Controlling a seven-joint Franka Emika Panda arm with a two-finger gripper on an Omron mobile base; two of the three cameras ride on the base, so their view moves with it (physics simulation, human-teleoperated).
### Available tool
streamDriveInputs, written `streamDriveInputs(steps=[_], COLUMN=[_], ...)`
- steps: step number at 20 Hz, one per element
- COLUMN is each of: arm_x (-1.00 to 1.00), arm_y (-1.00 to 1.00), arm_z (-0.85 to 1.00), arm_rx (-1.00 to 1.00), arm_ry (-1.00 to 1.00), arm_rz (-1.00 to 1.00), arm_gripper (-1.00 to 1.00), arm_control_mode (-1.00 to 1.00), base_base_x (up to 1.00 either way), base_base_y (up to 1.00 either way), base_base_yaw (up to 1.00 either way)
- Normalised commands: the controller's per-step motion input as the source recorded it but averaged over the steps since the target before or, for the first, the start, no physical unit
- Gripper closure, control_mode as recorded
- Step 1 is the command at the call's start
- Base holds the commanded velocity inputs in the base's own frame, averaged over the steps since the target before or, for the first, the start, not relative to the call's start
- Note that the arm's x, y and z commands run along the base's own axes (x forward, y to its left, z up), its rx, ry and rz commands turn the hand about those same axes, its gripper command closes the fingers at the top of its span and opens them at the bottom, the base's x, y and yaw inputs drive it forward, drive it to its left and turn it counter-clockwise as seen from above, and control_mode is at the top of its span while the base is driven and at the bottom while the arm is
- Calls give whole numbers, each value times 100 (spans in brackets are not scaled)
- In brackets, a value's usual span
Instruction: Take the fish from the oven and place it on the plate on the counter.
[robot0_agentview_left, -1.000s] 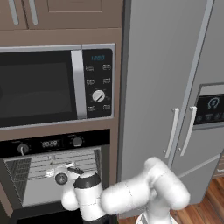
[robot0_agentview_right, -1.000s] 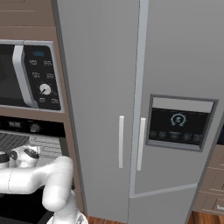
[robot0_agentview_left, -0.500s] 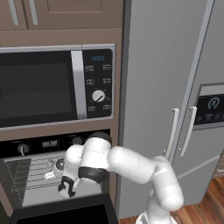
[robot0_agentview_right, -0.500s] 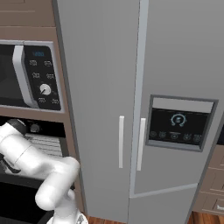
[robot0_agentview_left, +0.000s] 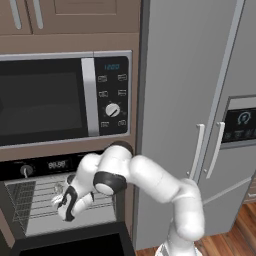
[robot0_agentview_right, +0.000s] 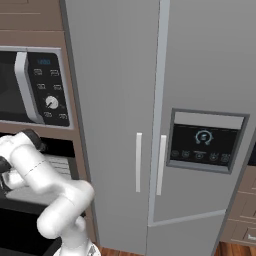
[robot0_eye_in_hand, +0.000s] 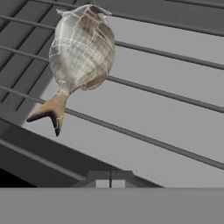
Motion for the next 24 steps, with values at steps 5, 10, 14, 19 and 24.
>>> streamDriveInputs(steps=[5, 10, 14, 19, 24], arm_x=[-100, -100, -100, -100, -100], arm_y=[-10, -27, -36, -78, -55], arm_z=[-100, -100, -100, -70, 58], arm_rx=[-9, -9, -7, 1, 6], arm_ry=[11, 14, 32, 75, 53], arm_rz=[0, 1, 1, 0, 1], arm_gripper=[100, 100, 100, 100, 100], arm_control_mode=[-100, -100, -100, -100, -100], base_base_x=[0, 0, 0, 0, 0], base_base_y=[0, 0, 0, 0, 0], base_base_yaw=[0, 0, 0, 0, 0])
